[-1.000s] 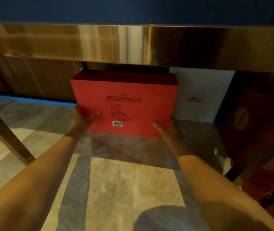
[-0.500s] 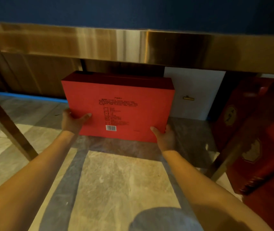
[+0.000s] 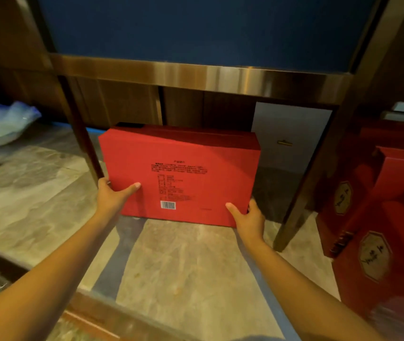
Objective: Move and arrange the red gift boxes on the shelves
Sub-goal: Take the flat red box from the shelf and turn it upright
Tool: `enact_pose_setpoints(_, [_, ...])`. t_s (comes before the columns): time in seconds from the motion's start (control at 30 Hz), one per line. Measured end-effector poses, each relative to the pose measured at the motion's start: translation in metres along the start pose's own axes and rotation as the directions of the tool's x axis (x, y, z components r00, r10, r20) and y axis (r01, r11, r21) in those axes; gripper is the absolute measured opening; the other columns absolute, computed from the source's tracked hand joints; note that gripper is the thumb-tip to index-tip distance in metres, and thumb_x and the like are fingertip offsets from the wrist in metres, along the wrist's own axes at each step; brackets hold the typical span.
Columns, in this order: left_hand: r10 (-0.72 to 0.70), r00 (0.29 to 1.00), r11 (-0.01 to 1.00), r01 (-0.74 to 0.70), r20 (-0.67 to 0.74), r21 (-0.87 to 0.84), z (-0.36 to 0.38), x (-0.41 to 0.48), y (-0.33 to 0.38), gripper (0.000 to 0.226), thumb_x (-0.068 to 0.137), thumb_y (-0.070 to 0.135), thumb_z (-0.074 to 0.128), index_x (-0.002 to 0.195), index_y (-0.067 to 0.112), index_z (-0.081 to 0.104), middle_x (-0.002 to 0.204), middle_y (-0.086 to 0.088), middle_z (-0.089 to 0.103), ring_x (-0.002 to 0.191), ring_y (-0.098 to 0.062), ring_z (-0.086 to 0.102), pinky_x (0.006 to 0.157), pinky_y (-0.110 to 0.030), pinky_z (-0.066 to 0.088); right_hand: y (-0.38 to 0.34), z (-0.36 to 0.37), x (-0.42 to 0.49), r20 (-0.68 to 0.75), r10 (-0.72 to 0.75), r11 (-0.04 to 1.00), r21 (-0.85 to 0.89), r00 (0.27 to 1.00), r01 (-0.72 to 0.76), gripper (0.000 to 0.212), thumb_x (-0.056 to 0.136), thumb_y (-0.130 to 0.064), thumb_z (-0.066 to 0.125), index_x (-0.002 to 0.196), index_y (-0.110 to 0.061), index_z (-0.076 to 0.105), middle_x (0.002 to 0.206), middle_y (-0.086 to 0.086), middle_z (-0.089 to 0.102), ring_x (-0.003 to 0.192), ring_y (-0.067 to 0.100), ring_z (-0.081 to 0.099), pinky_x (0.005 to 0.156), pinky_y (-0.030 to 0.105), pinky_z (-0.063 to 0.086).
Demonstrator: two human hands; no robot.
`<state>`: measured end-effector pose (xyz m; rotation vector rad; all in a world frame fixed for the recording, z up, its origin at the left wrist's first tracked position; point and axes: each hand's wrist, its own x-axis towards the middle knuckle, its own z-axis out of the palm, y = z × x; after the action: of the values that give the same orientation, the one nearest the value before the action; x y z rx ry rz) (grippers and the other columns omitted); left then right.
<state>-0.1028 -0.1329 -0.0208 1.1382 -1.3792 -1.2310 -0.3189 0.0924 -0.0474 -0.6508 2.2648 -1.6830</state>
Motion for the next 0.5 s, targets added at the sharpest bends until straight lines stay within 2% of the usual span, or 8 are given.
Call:
enact_pose_setpoints(0.07, [0.001,1.000,1.000,-0.001,-0.020,-0.009,-0.014,-0.023,0.003,0.066,0.068,0.009,0.082,0.121,0.004,0.044,0.123,-0.013,0.058,0.113,-0.027,0.060,0.096,-0.044,0.050,0.001,-0.005,-0.019,0.028,0.000,1.000,0.009,1.000,0.000,0.054,0.077,-0.037,0.069,0.125,-0.016,0.054,0.115,0.007,0.068,0.104,0.027,0.064,0.089,0.044,0.051])
enact_pose_setpoints(0.2, [-0.009,0.998,1.000,0.009,-0.057,-0.011,-0.043,-0.067,0.007,0.069,0.070,0.008,0.081,0.127,0.003,0.042,0.125,-0.014,0.056,0.108,-0.023,0.058,0.095,-0.045,0.049,0.002,-0.017,-0.048,0.072,-0.025,0.999,0.024,0.997,0.023,0.052,0.076,-0.037,0.070,0.123,-0.018,0.055,0.113,0.004,0.069,0.099,0.023,0.065,0.085,0.034,0.052])
enact_pose_setpoints(0.37, [-0.025,0.995,0.998,0.030,-0.094,0.046,-0.065,-0.110,0.008,0.075,0.068,0.019,0.083,0.128,0.006,0.042,0.127,-0.012,0.056,0.105,-0.022,0.057,0.086,-0.040,0.050,0.003,-0.033,-0.076,0.137,-0.002,1.000,0.023,0.991,-0.001,0.050,0.076,-0.041,0.069,0.118,-0.018,0.056,0.114,0.006,0.068,0.103,0.027,0.064,0.089,0.047,0.053])
enact_pose_setpoints(0.5, [-0.029,0.995,0.997,0.036,-0.096,0.075,-0.073,-0.135,0.011,0.073,0.066,0.023,0.084,0.125,0.009,0.044,0.121,-0.007,0.058,0.102,-0.021,0.059,0.080,-0.038,0.050,0.007,-0.048,-0.090,0.154,-0.039,0.999,0.039,0.987,0.034,0.052,0.078,-0.034,0.070,0.122,-0.012,0.055,0.116,0.009,0.067,0.104,0.029,0.063,0.091,0.047,0.052])
